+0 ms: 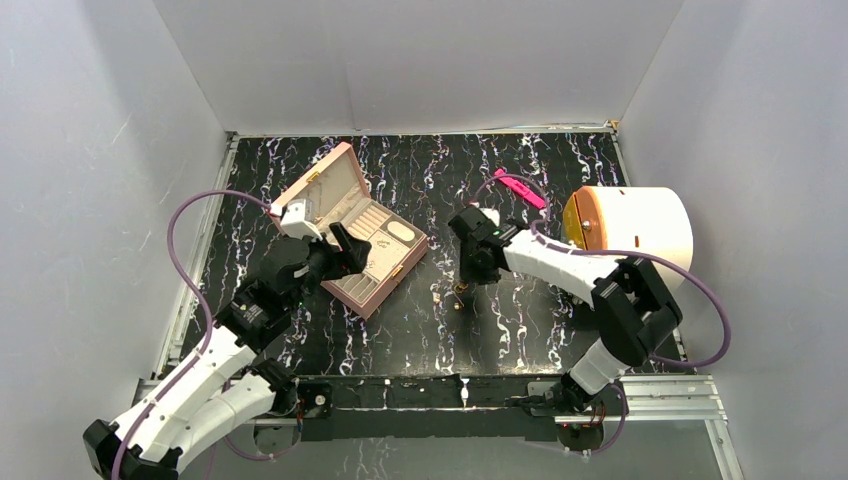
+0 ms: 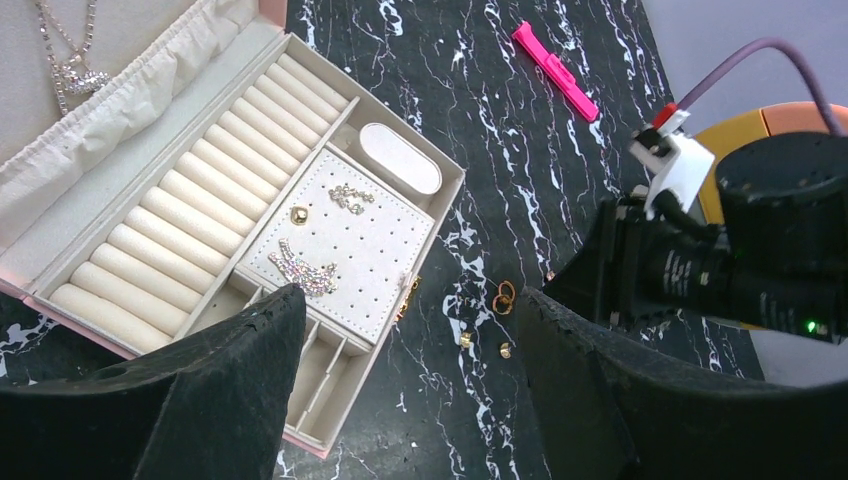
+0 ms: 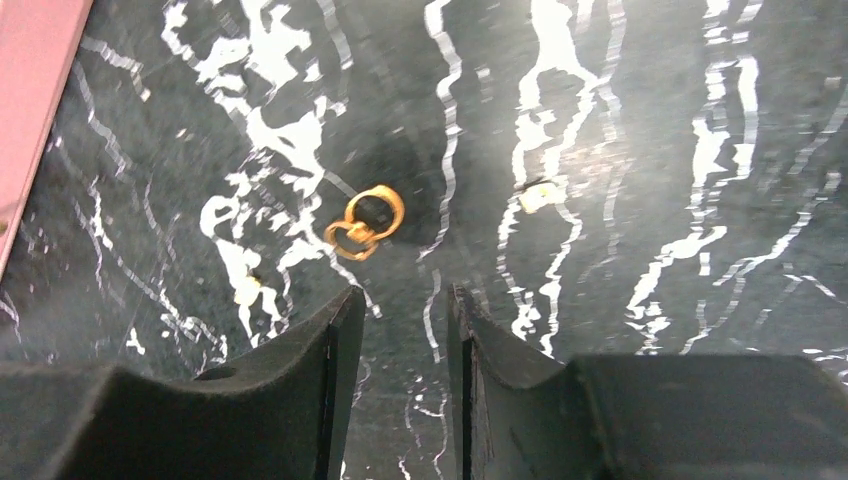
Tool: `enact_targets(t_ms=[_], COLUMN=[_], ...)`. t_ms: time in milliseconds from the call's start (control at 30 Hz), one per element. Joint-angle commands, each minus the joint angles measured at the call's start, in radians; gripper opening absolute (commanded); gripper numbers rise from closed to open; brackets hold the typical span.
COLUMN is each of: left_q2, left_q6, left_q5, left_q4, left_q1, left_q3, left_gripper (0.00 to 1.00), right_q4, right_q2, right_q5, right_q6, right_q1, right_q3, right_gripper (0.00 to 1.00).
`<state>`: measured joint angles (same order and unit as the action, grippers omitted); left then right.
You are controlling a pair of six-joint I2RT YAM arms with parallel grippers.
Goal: Organize the mixed jewelry
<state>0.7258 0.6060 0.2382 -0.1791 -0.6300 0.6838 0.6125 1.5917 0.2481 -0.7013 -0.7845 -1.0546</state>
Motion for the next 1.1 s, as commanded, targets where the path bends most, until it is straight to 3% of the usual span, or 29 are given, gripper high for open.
enact_targets(t_ms=[0,333,1067], left_q2=[0.012,0.053,0.069], left_q6=[0.011,0.009,0.017], left_q5=[-0.008,-0.024,-0.018], left_q4=[0.040,0.060,0.064], left_q1=[-0.001,-0.002,0.000], left_q3=[0.025,0.028,0.028], left_gripper=[0.74,0.74,0.74], right_q4=[0.028,0.004,-0.105], right_q2=[-0.058,-0.043,0.028], right_q5=[0.057,0.051,-0.056], right_q6=[-0.016,0.033,0.103], right_q1=[0.093,0.207,0.260], right_q3=[0.025,0.050,0.073], right_gripper=[0.43,0.40,0.30])
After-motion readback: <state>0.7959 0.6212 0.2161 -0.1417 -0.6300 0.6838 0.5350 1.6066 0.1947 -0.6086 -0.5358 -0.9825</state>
